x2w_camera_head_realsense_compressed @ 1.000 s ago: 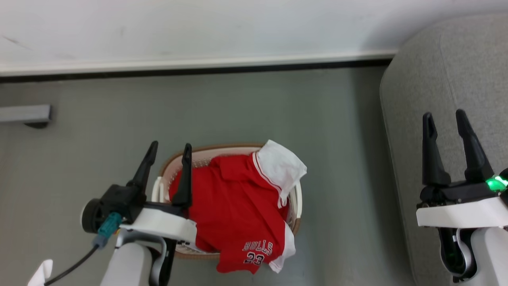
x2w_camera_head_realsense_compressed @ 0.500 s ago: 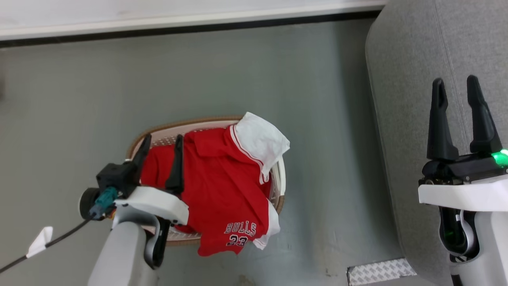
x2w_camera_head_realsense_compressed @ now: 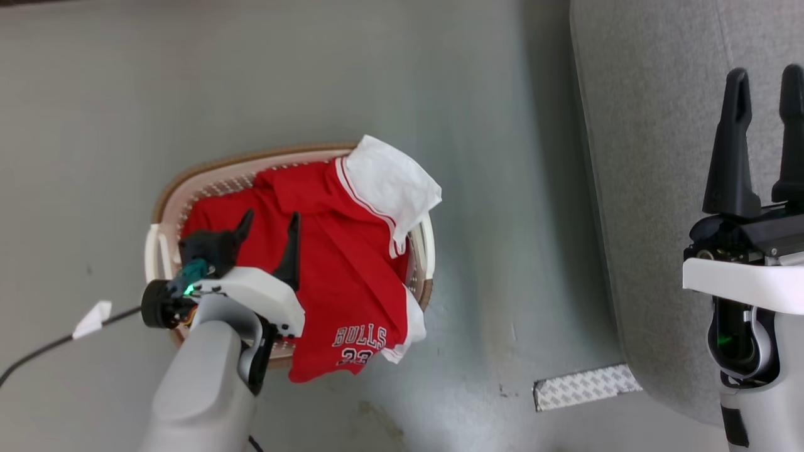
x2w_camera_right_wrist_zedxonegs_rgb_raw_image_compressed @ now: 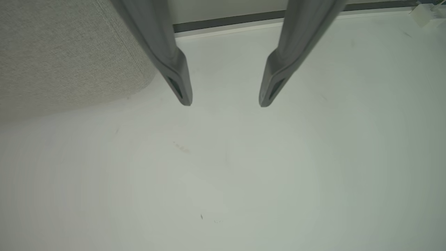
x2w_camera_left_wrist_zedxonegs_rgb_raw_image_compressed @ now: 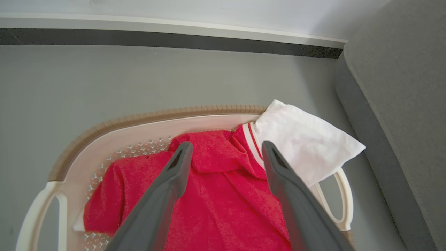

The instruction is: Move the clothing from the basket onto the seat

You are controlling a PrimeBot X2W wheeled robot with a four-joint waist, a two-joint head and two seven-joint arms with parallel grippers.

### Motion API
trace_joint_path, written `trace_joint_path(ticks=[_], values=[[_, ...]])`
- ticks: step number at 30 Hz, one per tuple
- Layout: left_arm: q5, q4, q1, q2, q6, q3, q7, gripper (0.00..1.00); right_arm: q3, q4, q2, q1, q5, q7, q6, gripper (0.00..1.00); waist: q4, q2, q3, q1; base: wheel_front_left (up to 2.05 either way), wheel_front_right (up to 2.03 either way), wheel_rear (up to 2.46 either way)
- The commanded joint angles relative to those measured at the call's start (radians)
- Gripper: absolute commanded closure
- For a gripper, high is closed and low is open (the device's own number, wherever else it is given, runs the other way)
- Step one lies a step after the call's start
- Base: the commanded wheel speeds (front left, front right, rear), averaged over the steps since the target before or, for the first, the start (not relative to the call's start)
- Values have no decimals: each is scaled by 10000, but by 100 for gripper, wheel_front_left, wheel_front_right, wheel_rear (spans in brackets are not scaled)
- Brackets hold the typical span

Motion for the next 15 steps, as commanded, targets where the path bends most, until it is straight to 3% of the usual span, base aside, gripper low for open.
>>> trace_joint_path(ticks=[1,15], values=[[143,361,-273,110,-13,-21,-7,0,-24,-113,9,-152,27,10,-21,0,-112,0,240,-1,0,0,0],[-245,3619,-2122,361,-355,-418,601,0,98,-685,140,-438,115,10,-21,0,-700,0,1252,-1,0,0,0]])
